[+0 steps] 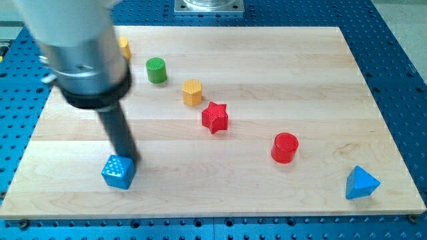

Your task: Place the blue cube in between the blue triangle and the red circle

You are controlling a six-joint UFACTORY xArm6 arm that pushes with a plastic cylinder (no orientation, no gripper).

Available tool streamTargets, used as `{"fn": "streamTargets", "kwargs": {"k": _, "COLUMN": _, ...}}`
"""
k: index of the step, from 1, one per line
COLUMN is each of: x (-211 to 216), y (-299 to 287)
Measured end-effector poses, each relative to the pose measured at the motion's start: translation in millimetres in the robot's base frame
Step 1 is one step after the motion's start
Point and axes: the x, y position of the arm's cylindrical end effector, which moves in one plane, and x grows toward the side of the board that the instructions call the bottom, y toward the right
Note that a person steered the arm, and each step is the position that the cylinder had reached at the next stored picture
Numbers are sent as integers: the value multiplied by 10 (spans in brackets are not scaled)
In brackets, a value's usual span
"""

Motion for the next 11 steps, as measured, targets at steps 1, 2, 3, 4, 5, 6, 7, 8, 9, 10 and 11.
{"fn": "streamTargets", "kwargs": {"k": 1, "x": -123, "y": -213}}
{"fn": "streamTargets", "kwargs": {"k": 2, "x": 235, "y": -380}}
{"fn": "streamTargets", "kwargs": {"k": 3, "x": 255, "y": -297}}
{"fn": "streamTargets", "kwargs": {"k": 4, "x": 265, "y": -533}}
{"fn": "streamTargets", "kwargs": {"k": 5, "x": 513, "y": -748}}
{"fn": "streamTargets", "kwargs": {"k": 6, "x": 578, "y": -481}}
{"fn": "streamTargets", "kwargs": {"k": 7, "x": 577, "y": 110}}
{"fn": "streamTargets", "kwargs": {"k": 8, "x": 555, "y": -112}}
{"fn": "streamTargets", "kwargs": {"k": 9, "x": 734, "y": -299}}
{"fn": "streamTargets", "kwargs": {"k": 10, "x": 742, "y": -259}}
{"fn": "streamTargets", "kwargs": {"k": 11, "x": 740, "y": -49}}
